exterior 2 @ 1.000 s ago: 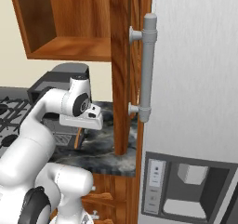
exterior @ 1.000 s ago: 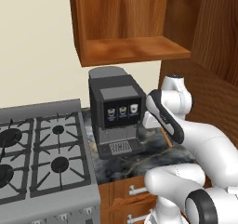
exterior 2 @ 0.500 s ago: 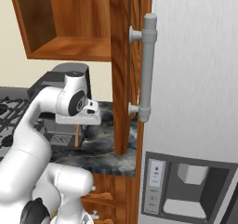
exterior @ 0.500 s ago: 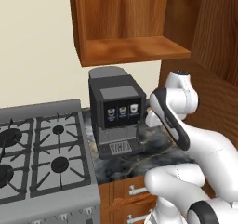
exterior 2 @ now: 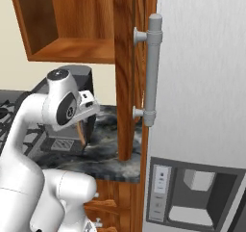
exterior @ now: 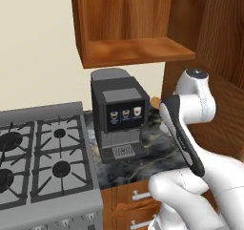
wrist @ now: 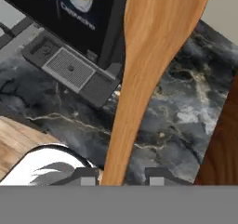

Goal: Organize the utensils by type. Pick up the wooden spoons from the counter and place them in the open cabinet. Then pick up the metallic utensils from the counter and place them in the open drawer.

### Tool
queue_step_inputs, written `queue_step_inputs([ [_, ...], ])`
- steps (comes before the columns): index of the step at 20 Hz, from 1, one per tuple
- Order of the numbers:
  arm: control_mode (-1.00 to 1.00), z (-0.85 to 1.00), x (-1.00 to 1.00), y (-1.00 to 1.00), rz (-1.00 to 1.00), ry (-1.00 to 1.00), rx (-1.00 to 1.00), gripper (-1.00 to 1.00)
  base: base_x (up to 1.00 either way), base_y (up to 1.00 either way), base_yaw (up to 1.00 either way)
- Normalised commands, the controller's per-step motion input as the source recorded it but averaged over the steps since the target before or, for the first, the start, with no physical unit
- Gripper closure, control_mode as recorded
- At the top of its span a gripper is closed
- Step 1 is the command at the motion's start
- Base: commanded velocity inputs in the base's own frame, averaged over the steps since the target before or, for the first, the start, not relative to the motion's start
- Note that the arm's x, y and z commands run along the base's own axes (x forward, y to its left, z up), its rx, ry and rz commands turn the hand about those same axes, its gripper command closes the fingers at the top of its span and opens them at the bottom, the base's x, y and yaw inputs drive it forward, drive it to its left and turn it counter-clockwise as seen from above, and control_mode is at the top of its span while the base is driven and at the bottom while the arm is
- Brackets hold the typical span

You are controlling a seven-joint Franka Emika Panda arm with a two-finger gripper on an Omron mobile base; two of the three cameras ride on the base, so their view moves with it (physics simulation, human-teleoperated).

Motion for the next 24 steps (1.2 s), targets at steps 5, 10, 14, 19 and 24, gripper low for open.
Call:
queue_step_inputs([
  [5, -1.0, 0.37, 0.0, 0.0, 0.54, -0.55, -0.36, 1.0, 0.0, 0.0, 0.0],
  [10, -1.0, 0.53, 0.0, 0.0, 0.57, -0.37, -0.23, 1.0, 0.0, 0.0, 0.0],
  [14, -1.0, 0.65, 0.0, 0.0, 0.51, -0.22, -0.18, 1.0, 0.0, 0.0, 0.0],
  [19, -1.0, 0.65, 0.0, 0.0, 0.41, -0.13, -0.2, 1.0, 0.0, 0.0, 0.0],
  [24, -1.0, 0.62, -0.03, 0.03, 0.2, 0.0, -0.33, 1.0, 0.0, 0.0, 0.0],
])
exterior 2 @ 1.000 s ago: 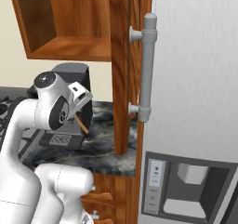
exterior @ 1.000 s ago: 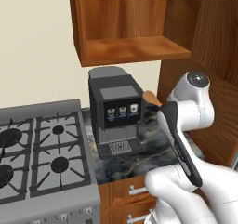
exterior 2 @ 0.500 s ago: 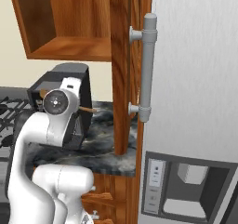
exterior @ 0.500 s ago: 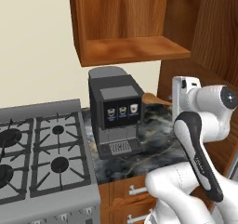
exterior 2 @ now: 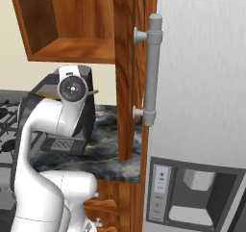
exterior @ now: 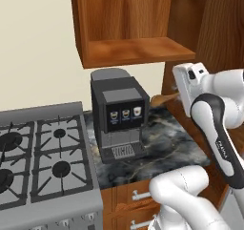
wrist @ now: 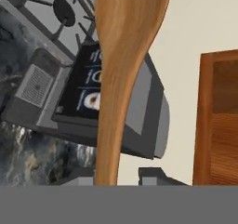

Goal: Organize the utensils by type. Pick up the wooden spoons from the counter and place them in the open cabinet. Then pick up the metallic utensils from the counter and place them in the open drawer.

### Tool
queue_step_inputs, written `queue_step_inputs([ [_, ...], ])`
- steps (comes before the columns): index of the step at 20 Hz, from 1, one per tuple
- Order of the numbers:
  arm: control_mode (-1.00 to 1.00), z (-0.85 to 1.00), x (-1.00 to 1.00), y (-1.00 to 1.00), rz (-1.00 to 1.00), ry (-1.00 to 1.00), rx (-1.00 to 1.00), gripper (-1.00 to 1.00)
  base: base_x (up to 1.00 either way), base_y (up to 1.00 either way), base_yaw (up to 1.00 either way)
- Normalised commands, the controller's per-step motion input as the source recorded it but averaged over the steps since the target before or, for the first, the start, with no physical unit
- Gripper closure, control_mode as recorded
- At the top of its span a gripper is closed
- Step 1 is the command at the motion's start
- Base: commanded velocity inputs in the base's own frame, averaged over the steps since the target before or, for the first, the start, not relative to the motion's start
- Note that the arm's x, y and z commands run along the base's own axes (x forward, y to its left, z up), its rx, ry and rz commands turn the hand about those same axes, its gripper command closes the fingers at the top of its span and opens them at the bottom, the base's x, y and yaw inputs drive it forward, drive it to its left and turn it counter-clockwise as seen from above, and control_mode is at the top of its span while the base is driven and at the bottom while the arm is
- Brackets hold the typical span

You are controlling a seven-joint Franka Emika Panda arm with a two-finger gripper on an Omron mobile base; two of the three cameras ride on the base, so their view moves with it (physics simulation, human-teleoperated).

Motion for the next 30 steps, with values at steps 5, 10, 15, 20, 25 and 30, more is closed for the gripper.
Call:
queue_step_inputs([
  [5, -1.0, 0.58, 0.08, 0.02, 0.08, 0.0, -0.25, 1.0, 0.0, 0.0, 0.0],
  [10, -1.0, 0.52, 0.06, 0.01, 0.0, -0.1, -0.12, 1.0, 0.0, 0.0, 0.0],
  [15, -1.0, 0.45, 0.01, 0.06, -0.01, -0.27, -0.08, 1.0, 0.0, 0.0, 0.0],
  [20, -1.0, 0.32, 0.23, 0.09, -0.06, -0.21, -0.07, 1.0, 0.0, 0.0, 0.0],
  [25, -1.0, 0.12, 0.34, 0.16, -0.06, -0.11, -0.02, 1.0, 0.0, 0.0, 0.0],
  [30, -1.0, 0.07, 0.45, 0.08, -0.06, 0.0, 0.0, 1.0, 0.0, 0.0, 0.0],
])
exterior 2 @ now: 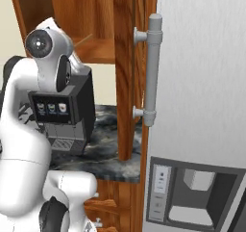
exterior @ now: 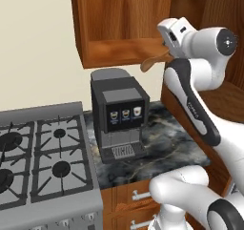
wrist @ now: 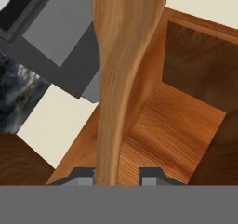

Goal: Organize the utensils by type. Pick up the wooden spoons from the counter and place them in the open cabinet. Then pick up the metallic utensils from the counter and place them in the open drawer.

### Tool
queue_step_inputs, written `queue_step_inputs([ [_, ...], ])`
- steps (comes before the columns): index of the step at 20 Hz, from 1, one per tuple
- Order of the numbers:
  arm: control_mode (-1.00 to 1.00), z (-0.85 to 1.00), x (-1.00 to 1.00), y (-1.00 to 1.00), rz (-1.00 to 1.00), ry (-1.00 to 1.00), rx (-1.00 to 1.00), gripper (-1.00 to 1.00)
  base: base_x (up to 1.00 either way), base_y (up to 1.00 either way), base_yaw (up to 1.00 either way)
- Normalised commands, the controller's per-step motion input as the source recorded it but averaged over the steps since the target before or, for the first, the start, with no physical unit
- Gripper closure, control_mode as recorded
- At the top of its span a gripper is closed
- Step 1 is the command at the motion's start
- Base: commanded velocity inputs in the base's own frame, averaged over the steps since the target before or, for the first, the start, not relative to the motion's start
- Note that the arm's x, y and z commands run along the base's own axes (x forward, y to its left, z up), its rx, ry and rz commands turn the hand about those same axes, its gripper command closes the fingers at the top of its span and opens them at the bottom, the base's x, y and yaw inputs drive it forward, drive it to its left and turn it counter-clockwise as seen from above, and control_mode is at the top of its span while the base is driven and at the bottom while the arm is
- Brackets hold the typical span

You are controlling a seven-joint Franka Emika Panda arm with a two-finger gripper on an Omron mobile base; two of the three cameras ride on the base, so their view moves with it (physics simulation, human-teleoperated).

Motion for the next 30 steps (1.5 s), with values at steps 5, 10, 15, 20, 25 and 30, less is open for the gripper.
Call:
queue_step_inputs([
  [5, -1.0, 0.17, 0.4, 0.0, 0.0, 0.07, 0.08, 1.0, 0.0, 0.0, 0.0],
  [10, -1.0, 0.09, 0.45, 0.0, 0.0, 0.03, 0.08, 1.0, 0.0, 0.0, 0.0],
  [15, -1.0, -0.02, 0.34, 0.09, 0.0, 0.02, 0.02, 1.0, 0.0, 0.0, 0.0],
  [20, -1.0, -0.16, 0.28, 0.15, 0.0, 0.01, 0.0, 1.0, 0.0, 0.0, 0.0],
  [25, -1.0, -0.13, 0.35, 0.09, -0.01, 0.0, 0.02, 1.0, 0.0, 0.0, 0.0],
  [30, -1.0, 0.0, 0.53, 0.0, -0.01, 0.0, 0.05, 1.0, 0.0, 0.0, 0.0],
])
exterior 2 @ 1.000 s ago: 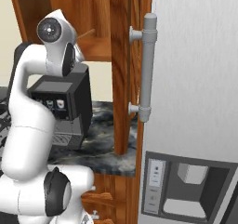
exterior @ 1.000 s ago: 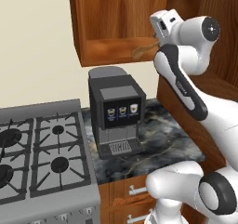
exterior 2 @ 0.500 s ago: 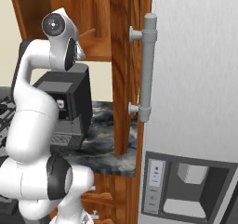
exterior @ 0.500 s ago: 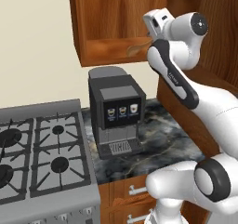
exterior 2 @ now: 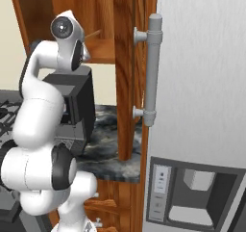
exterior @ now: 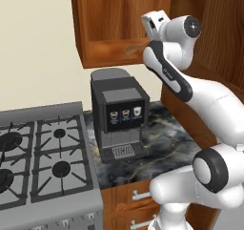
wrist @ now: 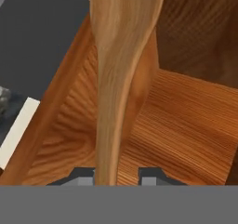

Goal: Organize the utensils by type. Pick up the wooden spoons from the counter and place them in the open cabinet. Then pick up the metallic utensils from the counter and place them in the open drawer.

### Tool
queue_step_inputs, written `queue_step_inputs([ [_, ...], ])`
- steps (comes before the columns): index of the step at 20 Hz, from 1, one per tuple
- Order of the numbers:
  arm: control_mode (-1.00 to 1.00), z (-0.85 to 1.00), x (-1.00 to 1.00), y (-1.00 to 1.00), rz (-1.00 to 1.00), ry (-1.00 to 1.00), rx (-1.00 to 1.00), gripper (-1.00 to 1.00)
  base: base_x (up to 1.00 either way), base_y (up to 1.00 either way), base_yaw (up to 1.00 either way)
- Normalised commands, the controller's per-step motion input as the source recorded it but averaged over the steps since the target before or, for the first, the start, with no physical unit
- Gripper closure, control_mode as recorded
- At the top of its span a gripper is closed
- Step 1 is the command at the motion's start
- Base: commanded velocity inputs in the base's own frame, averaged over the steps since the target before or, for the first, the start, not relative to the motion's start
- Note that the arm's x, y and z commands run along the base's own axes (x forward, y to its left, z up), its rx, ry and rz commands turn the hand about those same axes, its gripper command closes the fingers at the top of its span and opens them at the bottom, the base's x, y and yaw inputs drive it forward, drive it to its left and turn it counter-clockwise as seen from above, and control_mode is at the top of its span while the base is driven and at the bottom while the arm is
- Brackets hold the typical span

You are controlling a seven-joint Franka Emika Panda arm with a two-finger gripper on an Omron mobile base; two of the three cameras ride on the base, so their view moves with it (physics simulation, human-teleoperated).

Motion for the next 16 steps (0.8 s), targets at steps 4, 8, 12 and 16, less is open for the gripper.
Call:
queue_step_inputs([
  [4, -1.0, -0.09, 0.46, 0.02, 0.0, 0.0, 0.03, 1.0, 0.0, 0.0, 0.0],
  [8, -1.0, -0.1, 0.42, 0.01, 0.0, 0.01, 0.01, 1.0, 0.0, 0.0, 0.0],
  [12, -1.0, 0.0, 0.44, 0.0, 0.0, 0.01, 0.0, 1.0, 0.0, 0.0, 0.0],
  [16, -1.0, -0.02, 0.37, 0.0, 0.0, 0.0, 0.0, 1.0, 0.0, 0.0, 0.0],
])
